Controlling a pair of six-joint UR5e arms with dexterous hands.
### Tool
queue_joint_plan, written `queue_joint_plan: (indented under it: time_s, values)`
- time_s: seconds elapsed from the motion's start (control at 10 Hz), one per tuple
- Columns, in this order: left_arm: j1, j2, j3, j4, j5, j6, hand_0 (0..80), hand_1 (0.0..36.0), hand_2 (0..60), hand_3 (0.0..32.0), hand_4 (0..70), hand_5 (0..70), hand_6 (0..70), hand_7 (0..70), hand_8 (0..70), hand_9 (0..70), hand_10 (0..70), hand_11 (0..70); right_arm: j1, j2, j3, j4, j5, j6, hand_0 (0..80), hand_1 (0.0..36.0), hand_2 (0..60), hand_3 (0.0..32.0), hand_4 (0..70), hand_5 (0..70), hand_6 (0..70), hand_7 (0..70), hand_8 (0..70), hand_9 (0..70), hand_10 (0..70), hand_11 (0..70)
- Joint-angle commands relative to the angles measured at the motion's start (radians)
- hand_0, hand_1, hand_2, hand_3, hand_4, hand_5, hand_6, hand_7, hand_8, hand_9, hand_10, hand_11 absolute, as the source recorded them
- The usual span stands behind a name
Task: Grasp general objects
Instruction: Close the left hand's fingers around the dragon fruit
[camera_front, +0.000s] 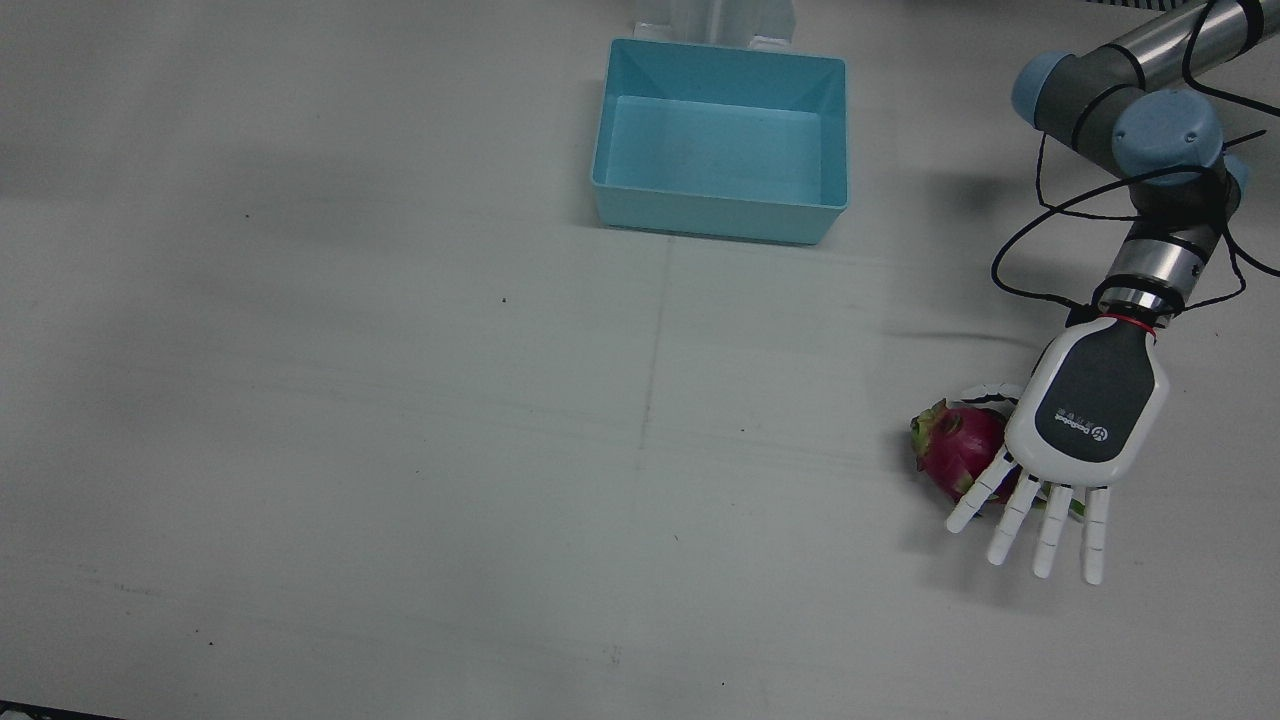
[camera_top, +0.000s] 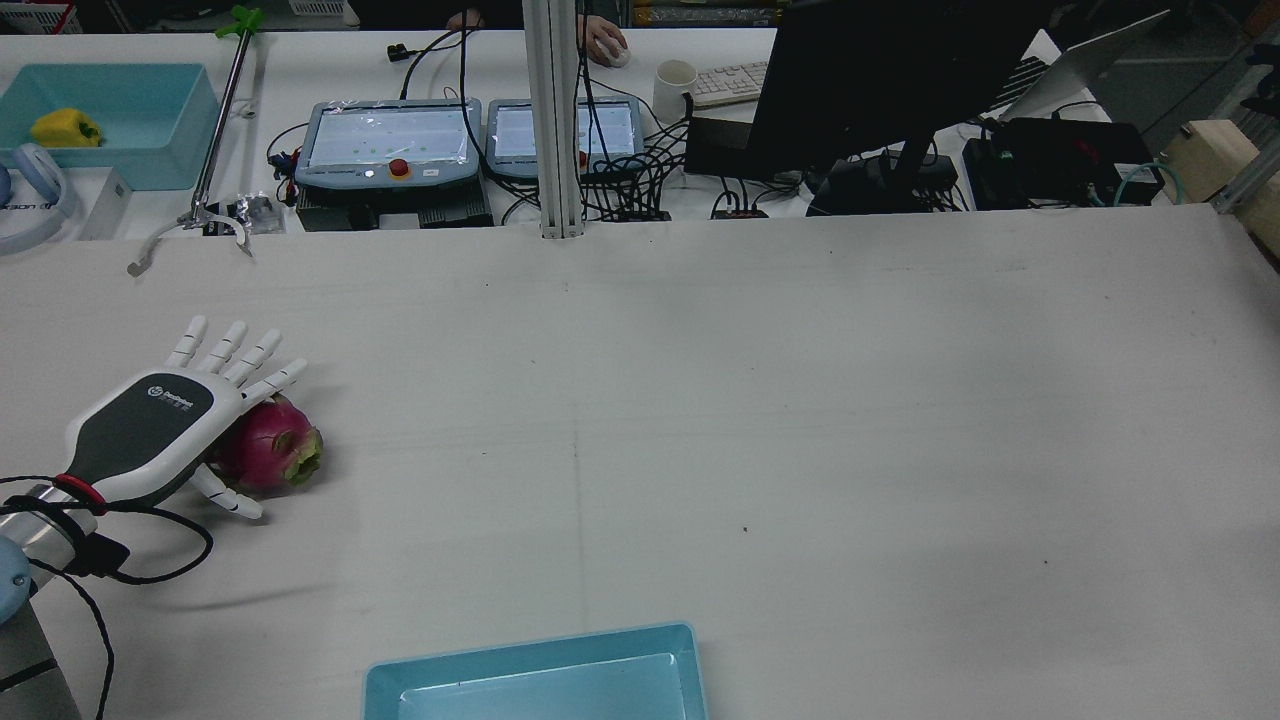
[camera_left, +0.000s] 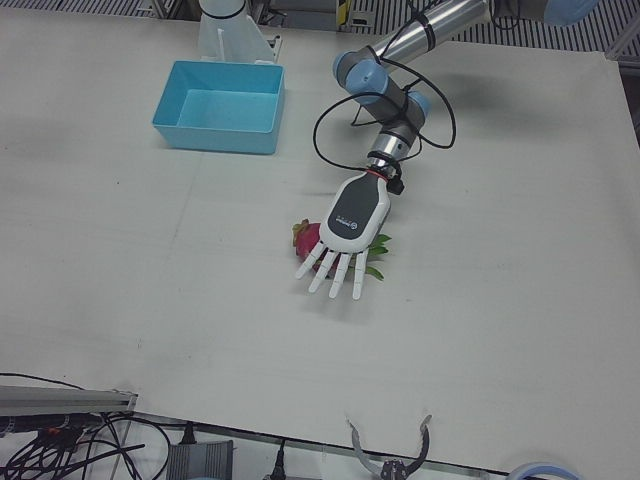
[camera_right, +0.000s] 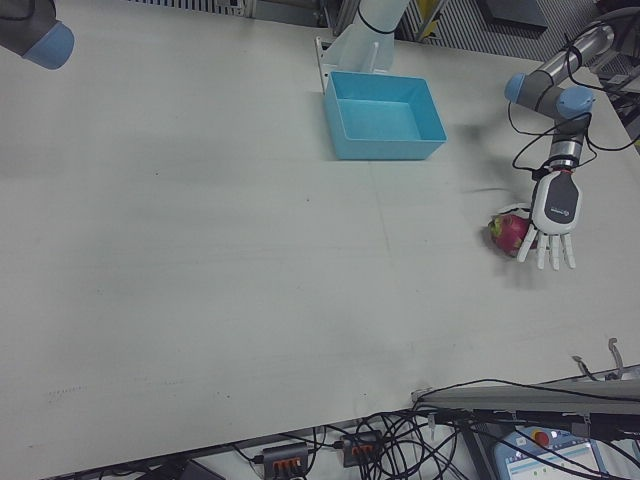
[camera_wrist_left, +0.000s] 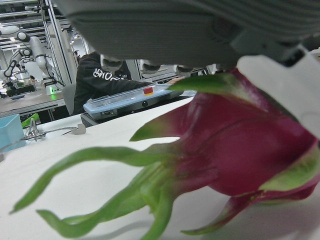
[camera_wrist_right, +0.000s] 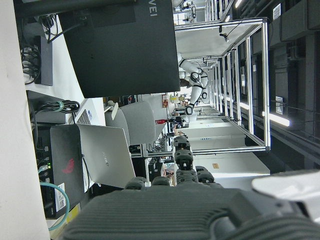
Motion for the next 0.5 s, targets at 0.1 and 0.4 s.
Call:
queue_joint_plan:
  time_s: [0.1, 0.4]
  values:
    - [0.000, -0.004, 0.000, -0.053, 0.000, 0.041, 41.2, 8.6, 10.1, 0.0, 8.3, 39.4, 0.0, 0.5, 5.7, 0.0, 0.0, 0.0, 0.000, 0.000, 0.000, 0.000, 0.000, 0.000, 0.0, 0.0, 0.0, 0.0, 0.0, 0.0, 0.0, 0.0, 0.0, 0.0, 0.0, 0.0]
    - [0.000, -0.006, 0.002, -0.068, 0.000, 0.053, 41.7, 7.9, 12.1, 0.0, 22.9, 59.9, 0.5, 4.9, 5.6, 0.0, 0.0, 0.0, 0.000, 0.000, 0.000, 0.000, 0.000, 0.000, 0.0, 0.0, 0.0, 0.0, 0.0, 0.0, 0.0, 0.0, 0.0, 0.0, 0.0, 0.0]
